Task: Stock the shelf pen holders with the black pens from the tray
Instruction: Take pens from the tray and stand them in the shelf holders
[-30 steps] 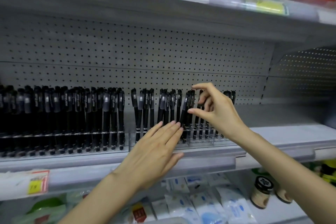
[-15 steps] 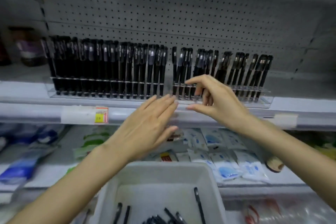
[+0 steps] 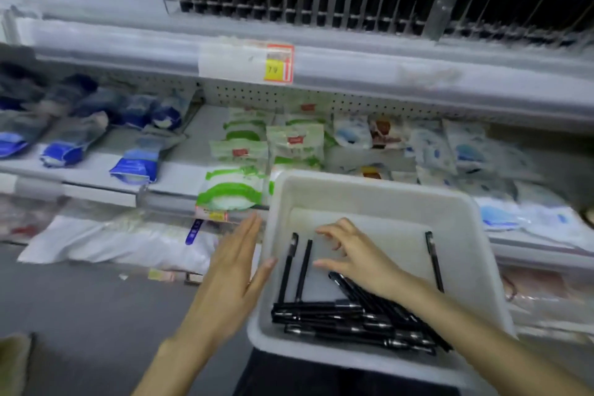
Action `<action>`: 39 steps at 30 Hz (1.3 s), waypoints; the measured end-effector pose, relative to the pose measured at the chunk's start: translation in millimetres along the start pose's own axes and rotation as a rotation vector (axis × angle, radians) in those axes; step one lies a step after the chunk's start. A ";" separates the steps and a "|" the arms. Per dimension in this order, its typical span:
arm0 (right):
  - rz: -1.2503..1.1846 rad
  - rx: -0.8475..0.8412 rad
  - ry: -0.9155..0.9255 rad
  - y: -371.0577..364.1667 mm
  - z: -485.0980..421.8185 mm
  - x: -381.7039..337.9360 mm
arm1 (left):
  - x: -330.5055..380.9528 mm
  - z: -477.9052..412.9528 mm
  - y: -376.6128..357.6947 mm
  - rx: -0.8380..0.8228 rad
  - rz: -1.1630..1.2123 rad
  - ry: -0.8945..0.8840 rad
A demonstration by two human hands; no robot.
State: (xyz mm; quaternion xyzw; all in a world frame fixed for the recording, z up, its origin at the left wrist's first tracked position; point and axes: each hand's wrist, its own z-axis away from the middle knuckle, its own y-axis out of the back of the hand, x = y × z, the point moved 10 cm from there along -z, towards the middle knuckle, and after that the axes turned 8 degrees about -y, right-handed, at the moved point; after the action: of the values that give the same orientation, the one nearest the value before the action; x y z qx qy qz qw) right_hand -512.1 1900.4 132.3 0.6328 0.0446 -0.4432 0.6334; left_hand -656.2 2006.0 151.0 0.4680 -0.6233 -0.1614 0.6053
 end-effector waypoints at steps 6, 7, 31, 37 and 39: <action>0.315 0.037 0.030 -37.7 -28.9 -9.7 | -16.2 12.9 -25.4 -0.045 0.140 0.118; 0.349 0.049 0.016 -39.2 -32.3 -8.9 | -17.2 13.6 -26.1 -0.048 0.155 0.126; -0.649 -0.073 -0.148 -52.5 -19.6 -19.3 | -19.3 -3.7 -19.3 0.095 0.466 0.243; -0.814 -0.159 -0.200 -60.9 -25.3 -19.1 | -7.7 -7.5 -17.6 0.153 0.467 0.252; -0.804 -0.172 -0.193 -64.5 -24.9 -22.2 | -7.8 -5.5 -15.7 0.150 0.431 0.244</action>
State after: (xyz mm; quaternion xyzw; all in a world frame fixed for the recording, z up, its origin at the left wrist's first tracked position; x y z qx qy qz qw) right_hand -552.8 1945.0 92.0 0.4652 0.2651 -0.7071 0.4619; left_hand -646.5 2006.0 135.4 0.3842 -0.6412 0.0756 0.6600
